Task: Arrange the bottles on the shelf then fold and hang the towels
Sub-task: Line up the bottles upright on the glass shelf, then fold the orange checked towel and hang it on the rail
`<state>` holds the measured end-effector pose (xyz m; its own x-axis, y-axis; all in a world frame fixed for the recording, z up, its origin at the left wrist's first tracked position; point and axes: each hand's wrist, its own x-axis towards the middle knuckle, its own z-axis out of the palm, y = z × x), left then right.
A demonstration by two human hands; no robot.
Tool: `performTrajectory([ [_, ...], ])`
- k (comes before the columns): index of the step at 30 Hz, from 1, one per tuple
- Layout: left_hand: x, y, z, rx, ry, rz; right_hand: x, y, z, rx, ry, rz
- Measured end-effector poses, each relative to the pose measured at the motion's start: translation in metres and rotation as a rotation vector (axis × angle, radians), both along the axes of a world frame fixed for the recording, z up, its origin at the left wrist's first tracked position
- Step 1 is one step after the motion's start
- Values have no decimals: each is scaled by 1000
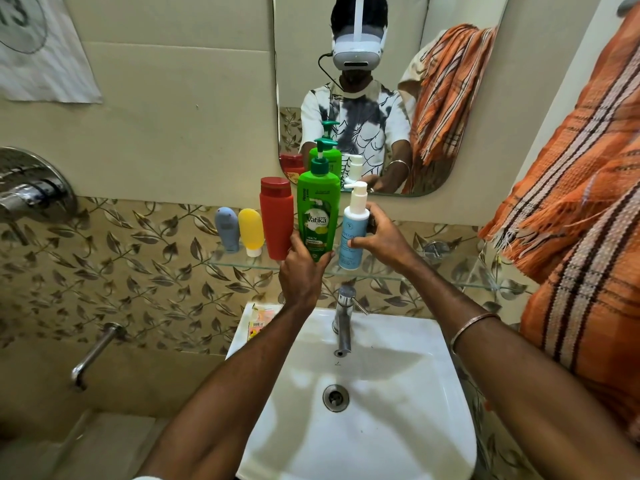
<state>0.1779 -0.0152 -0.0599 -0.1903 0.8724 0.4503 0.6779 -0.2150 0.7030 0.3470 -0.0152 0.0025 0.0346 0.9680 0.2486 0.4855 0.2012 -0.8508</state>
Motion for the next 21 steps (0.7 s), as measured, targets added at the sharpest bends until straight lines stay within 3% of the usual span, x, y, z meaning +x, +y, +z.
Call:
performTrajectory([
  [7,-15,0,-8,8,178,-46,0,-9,4,-4,13,5],
  [15,-30,-8,-6,6,247,-98,-2,-47,33,272,45,-217],
  [21,-42,-21,-3,107,317,-177,-12,-84,60,378,-63,-340],
])
